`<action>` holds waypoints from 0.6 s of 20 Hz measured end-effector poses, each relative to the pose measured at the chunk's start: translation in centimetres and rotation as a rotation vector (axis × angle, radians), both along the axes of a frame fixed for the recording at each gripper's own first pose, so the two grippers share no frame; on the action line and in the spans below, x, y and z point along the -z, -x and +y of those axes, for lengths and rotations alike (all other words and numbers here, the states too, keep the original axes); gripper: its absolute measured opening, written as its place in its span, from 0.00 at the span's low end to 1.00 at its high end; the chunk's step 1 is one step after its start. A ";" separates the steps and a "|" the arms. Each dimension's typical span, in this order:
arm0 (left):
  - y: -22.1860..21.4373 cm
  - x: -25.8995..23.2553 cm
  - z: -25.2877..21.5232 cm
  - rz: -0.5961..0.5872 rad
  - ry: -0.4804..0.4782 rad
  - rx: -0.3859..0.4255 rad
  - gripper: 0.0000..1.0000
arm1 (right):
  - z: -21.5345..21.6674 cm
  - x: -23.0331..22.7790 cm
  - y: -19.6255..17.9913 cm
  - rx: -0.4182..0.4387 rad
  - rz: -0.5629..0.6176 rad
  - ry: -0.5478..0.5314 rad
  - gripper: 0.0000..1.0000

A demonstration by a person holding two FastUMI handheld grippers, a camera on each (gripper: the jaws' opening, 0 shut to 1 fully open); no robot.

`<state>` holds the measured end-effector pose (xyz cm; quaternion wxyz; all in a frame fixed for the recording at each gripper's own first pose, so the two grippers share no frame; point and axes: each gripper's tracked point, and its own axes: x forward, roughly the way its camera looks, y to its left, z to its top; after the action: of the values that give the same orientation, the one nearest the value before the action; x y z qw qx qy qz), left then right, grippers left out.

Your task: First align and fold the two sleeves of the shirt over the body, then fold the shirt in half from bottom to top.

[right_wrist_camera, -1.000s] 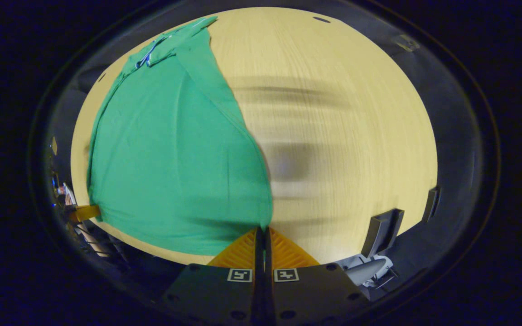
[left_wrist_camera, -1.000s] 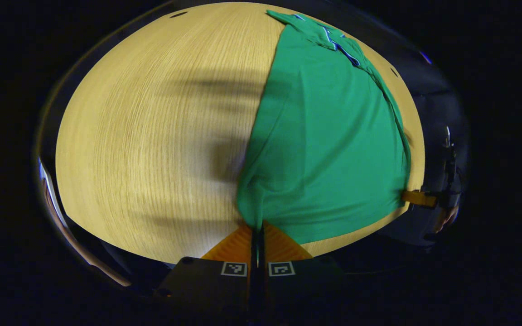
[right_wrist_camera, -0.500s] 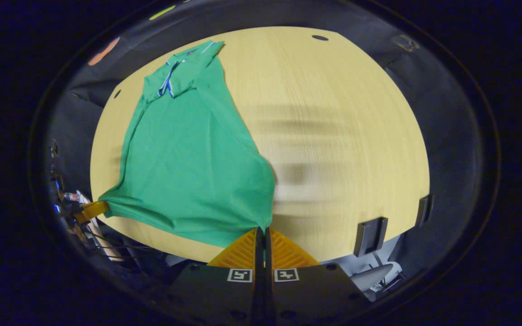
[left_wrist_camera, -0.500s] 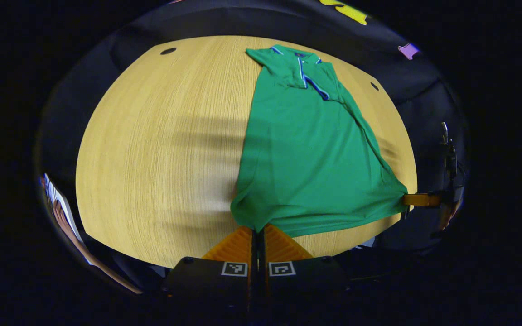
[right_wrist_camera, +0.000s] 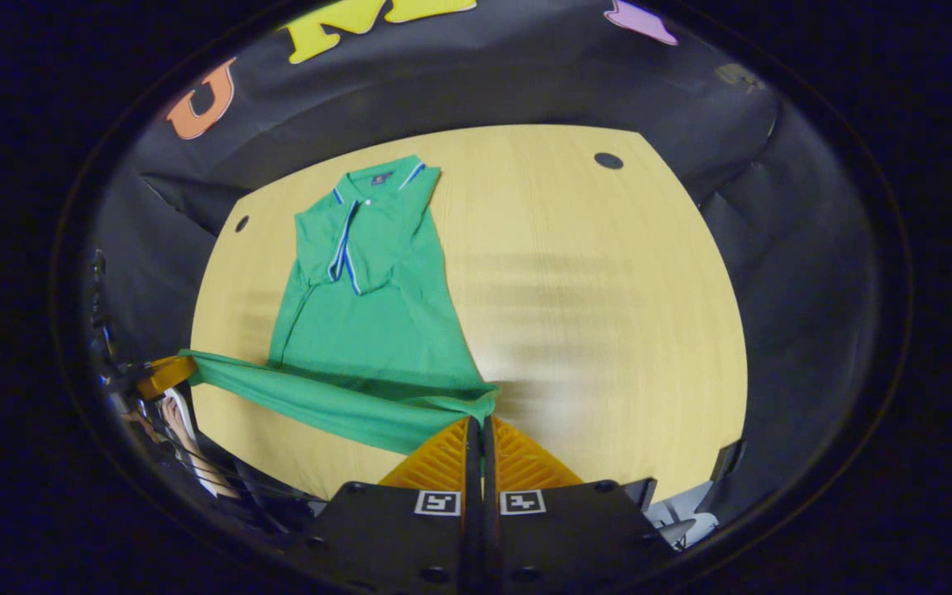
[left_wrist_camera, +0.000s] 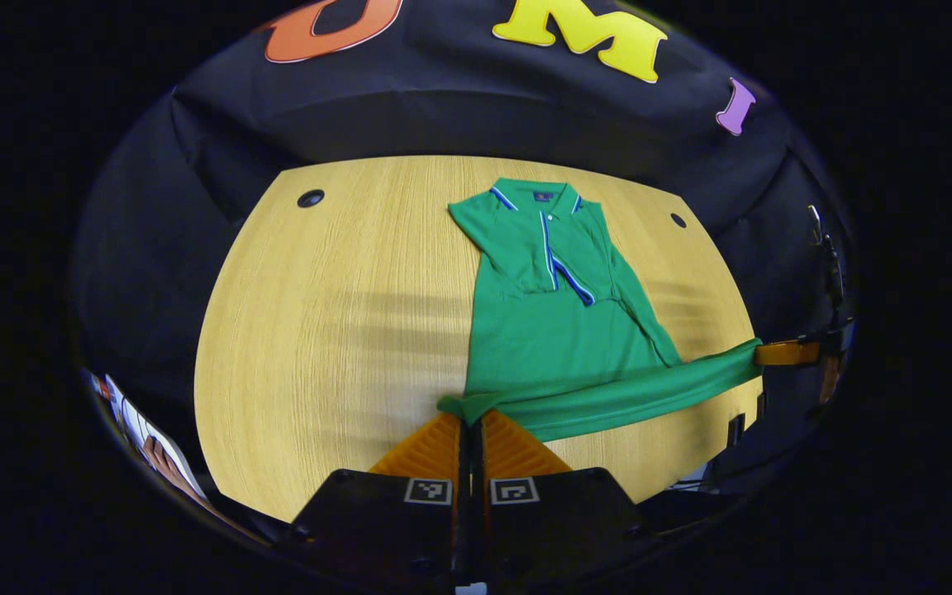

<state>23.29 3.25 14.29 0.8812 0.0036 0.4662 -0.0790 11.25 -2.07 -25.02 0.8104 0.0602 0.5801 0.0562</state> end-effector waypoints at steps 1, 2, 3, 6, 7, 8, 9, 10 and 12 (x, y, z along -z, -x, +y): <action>-2.0 -1.6 -0.5 -0.026 -0.013 0.001 0.03 | 0.3 -0.4 -1.3 -0.010 -0.019 0.009 0.02; -3.2 -2.3 -0.4 -0.048 -0.018 0.000 0.03 | 0.5 -0.9 -2.6 -0.019 -0.038 0.013 0.02; -4.4 -2.9 -0.7 -0.069 -0.021 0.000 0.03 | 0.9 -1.2 -3.8 -0.023 -0.054 0.013 0.02; -8.3 -3.9 -1.1 -0.129 -0.028 -0.011 0.03 | 1.9 -2.1 -7.7 -0.025 -0.105 0.007 0.02; -9.5 -4.0 -1.1 -0.140 -0.031 -0.013 0.02 | 2.1 -2.4 -9.0 -0.029 -0.126 0.007 0.02; -10.8 -4.3 -1.0 -0.148 -0.035 -0.015 0.03 | 2.4 -2.5 -10.6 -0.029 -0.146 0.011 0.02; -12.2 -4.5 -0.9 -0.162 -0.038 -0.020 0.03 | 2.8 -2.6 -12.1 -0.030 -0.163 0.011 0.02; -13.4 -4.6 -0.7 -0.174 -0.040 -0.025 0.03 | 3.0 -2.8 -13.6 -0.030 -0.182 0.013 0.02; -16.1 -4.9 -0.5 -0.198 -0.044 -0.036 0.03 | 3.3 -3.4 -16.9 -0.029 -0.222 0.013 0.02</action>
<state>39.42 2.76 19.17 0.9238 0.0224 0.3785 -0.0523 28.10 1.19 -21.59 0.8692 0.0401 0.4878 0.0705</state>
